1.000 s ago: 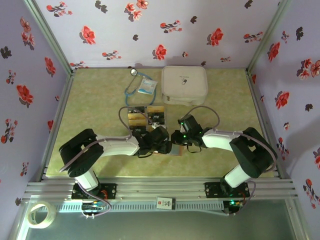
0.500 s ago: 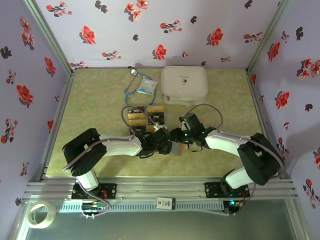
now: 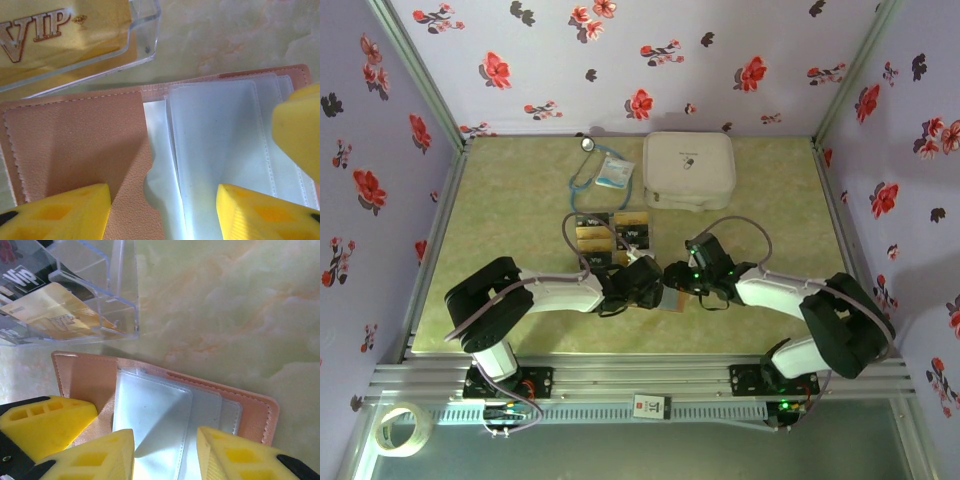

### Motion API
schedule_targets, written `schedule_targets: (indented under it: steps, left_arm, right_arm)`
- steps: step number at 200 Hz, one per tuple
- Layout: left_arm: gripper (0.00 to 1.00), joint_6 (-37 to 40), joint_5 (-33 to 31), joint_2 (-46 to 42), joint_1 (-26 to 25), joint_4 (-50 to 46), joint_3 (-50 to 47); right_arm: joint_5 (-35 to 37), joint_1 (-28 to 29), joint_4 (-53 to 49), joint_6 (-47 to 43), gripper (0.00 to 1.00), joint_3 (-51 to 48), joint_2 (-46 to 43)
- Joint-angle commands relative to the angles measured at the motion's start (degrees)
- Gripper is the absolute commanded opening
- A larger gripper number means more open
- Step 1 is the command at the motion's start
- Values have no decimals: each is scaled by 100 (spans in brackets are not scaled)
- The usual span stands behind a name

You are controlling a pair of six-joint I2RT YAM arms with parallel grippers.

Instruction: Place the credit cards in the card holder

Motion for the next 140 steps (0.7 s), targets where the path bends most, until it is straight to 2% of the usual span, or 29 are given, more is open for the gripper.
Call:
schedule_targets:
  steps: [1, 88, 140]
  left_arm:
    - [59, -74, 113, 286, -30, -441, -290]
    - [59, -73, 113, 233, -30, -379, -353]
    - [59, -83, 113, 208, -35, -344, -383]
  right_arm:
    - [36, 56, 264, 152, 37, -83, 139]
    - [-48, 91, 615, 304, 39, -145, 453]
    - [-337, 91, 1122, 621, 40, -211, 495]
